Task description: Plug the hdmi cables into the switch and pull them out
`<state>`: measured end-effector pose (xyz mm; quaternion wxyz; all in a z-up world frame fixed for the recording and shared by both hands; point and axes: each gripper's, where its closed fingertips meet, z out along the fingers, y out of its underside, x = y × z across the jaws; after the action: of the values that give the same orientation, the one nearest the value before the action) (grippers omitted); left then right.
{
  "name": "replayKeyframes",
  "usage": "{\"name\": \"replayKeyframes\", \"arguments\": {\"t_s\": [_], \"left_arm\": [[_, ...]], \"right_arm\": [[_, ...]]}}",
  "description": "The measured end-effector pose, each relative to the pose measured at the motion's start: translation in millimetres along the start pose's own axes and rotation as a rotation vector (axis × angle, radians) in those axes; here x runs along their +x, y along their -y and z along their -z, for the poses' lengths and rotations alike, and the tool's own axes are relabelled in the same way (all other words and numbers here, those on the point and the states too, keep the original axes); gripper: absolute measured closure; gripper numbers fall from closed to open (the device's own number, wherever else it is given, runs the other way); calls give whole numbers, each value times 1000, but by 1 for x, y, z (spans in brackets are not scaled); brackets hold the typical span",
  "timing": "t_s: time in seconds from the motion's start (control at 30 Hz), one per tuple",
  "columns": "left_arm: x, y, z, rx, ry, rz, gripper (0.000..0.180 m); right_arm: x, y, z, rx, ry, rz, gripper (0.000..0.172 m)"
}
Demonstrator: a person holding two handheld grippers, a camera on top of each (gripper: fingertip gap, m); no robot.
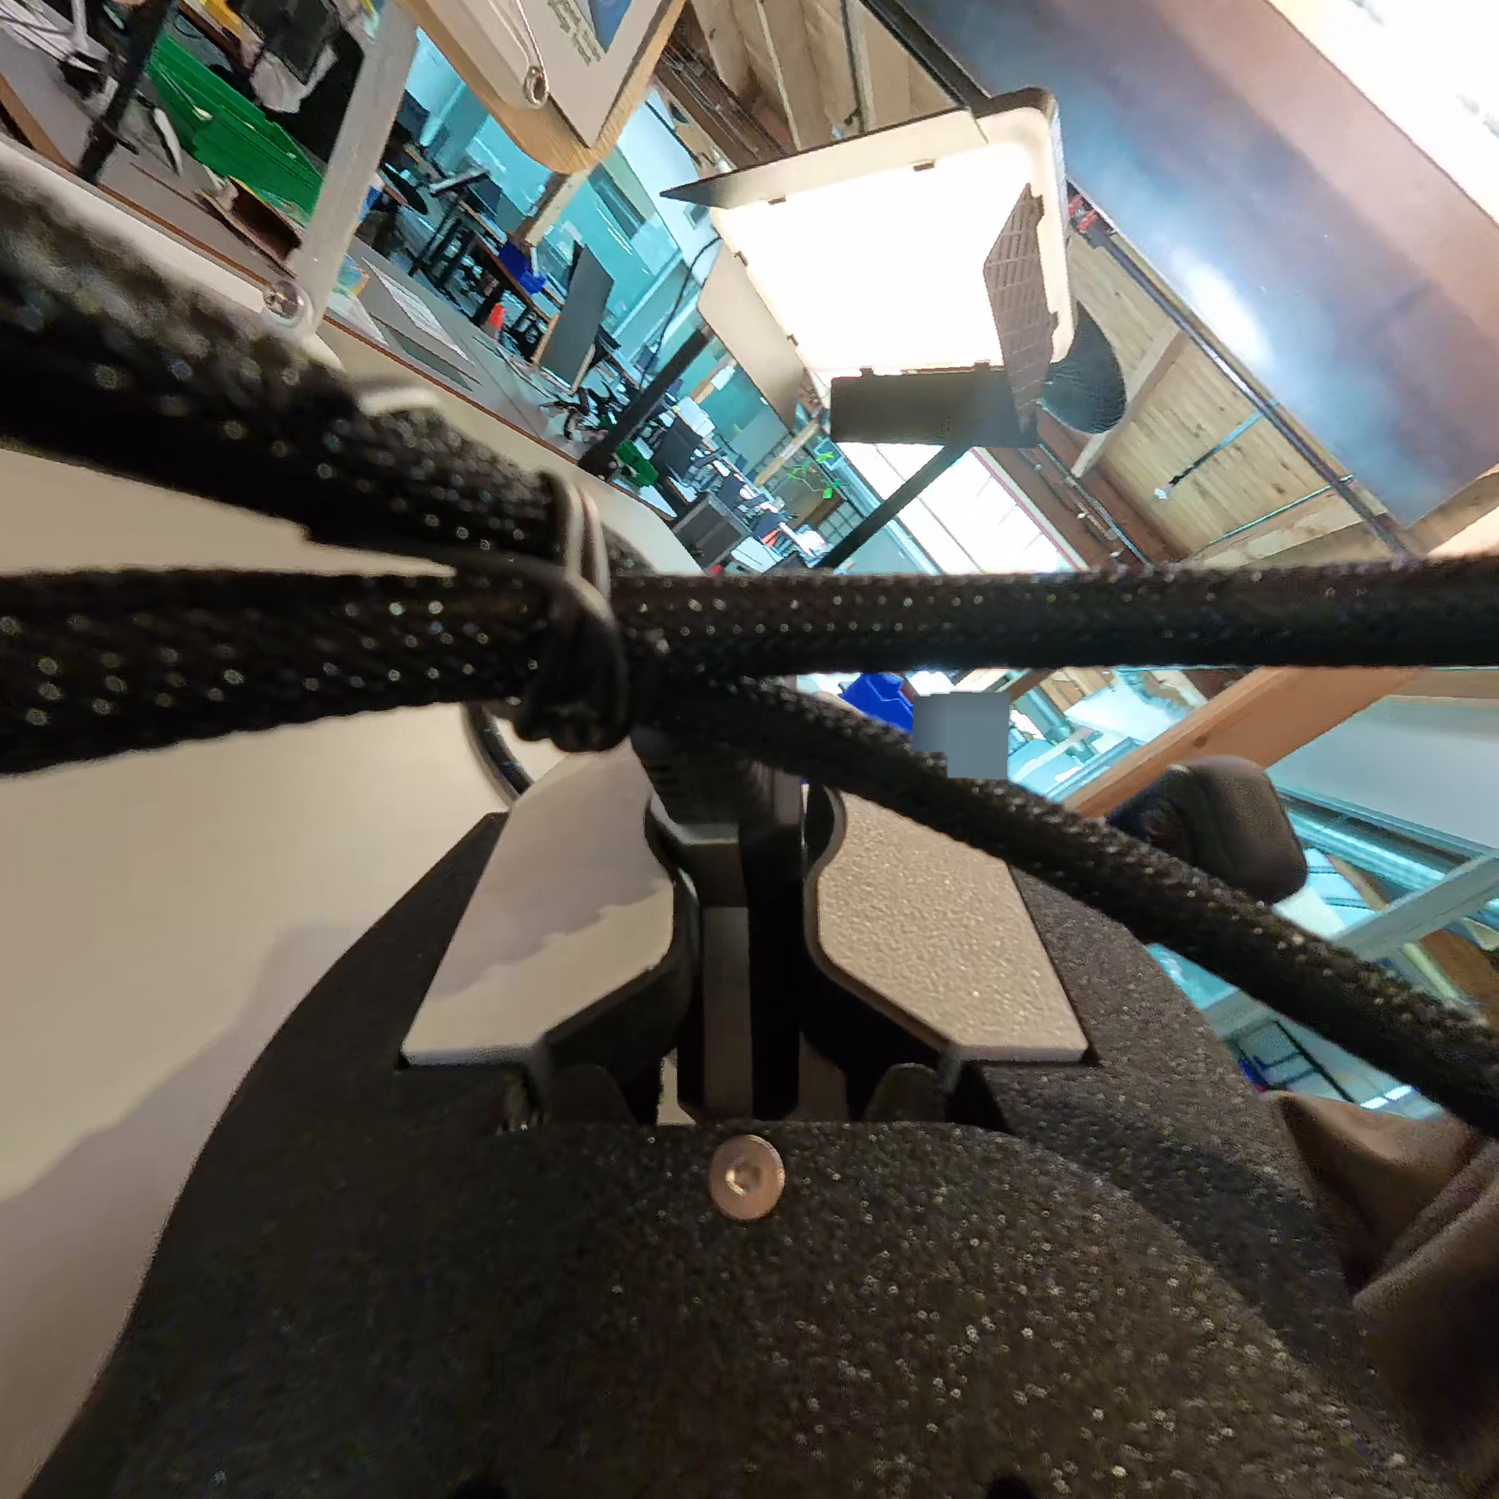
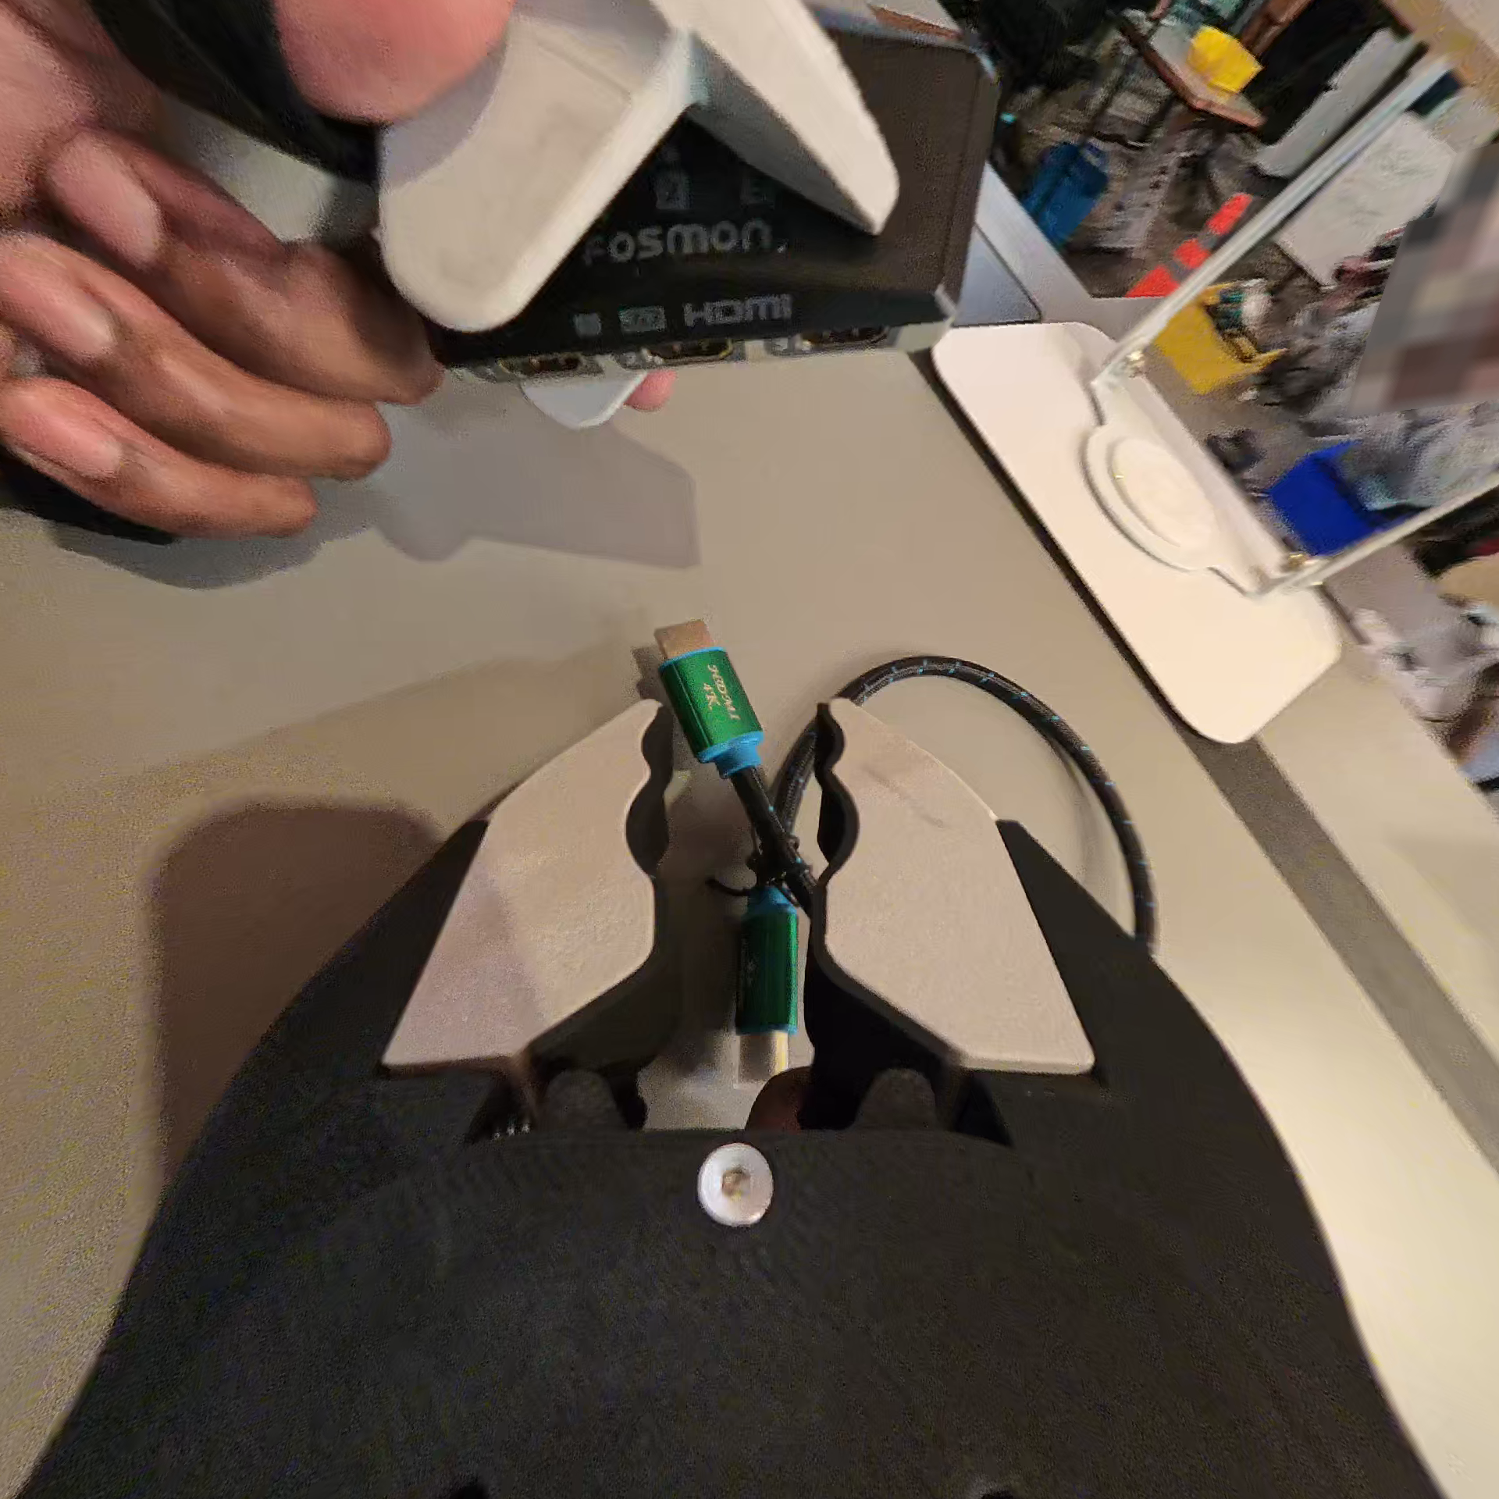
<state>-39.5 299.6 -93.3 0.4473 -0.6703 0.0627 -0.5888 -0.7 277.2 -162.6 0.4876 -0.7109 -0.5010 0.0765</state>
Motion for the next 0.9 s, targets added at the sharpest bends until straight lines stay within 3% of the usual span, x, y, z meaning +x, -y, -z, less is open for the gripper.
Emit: {"name": "replayKeyframes", "arguments": {"t_s": [0.23,0.4,0.67,0.8,0.9], "left_arm": [[-4,5,-1,-4,-40,69,156],[-4,6,-1,-7,-55,86,156],[-5,0,-4,-35,-43,76,156],[-6,2,-4,-5,-25,88,156],[-3,10,-2,99,-85,202,156]], "right_arm": [[-4,-11,-3,-44,222,-60,124],[-10,-18,-9,-106,261,-38,129],[5,-20,-14,-126,139,-56,156],[26,0,-10,4,-68,-22,158],[34,14,-8,62,-192,-24,161]]}}
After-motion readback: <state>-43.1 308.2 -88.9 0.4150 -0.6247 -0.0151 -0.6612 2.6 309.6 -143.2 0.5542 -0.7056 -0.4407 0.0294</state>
